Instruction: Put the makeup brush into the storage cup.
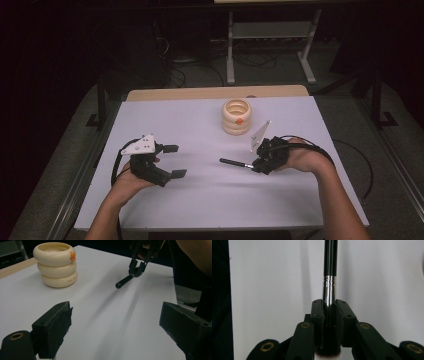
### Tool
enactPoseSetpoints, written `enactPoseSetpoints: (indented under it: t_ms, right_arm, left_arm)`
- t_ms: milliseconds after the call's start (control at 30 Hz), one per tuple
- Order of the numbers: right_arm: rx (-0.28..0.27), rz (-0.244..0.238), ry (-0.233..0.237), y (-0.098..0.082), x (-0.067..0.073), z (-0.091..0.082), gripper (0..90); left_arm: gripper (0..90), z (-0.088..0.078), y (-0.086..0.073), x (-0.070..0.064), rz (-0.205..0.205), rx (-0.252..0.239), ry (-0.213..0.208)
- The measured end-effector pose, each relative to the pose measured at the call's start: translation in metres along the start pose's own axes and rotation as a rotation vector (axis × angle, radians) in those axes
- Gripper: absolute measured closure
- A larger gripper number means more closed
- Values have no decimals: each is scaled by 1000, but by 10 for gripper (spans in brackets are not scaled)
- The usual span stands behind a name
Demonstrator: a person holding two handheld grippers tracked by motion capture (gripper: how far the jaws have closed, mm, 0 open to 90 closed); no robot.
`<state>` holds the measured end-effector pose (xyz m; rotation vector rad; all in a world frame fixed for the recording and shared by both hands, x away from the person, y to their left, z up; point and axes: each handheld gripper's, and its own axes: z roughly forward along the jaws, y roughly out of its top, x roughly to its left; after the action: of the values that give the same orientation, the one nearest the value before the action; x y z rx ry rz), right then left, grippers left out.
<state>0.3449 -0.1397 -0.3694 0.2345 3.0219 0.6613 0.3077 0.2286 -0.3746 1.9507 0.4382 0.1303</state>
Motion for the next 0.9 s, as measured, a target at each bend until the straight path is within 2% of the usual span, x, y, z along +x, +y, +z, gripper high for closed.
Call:
enactPoseSetpoints:
  t_ms: [100,233,333,633,767,900]
  right_arm:
    - [-2,-7,4,1,3,-1,766]
    - [-14,-24,5,4,5,-2,766]
    - [-14,-29,8,5,6,-2,765]
    - [-16,-51,10,7,8,-2,765]
    - [-13,-67,16,10,11,0,765]
    - [2,-80,23,14,13,5,765]
  left_arm:
    - [100,5,2,3,5,2,-19]
    - [99,15,4,5,36,45,-48]
    - [100,19,4,6,36,48,-54]
    - [99,35,6,8,72,97,-106]
    - [99,39,4,8,81,115,-118]
    - [100,44,3,8,71,131,-131]
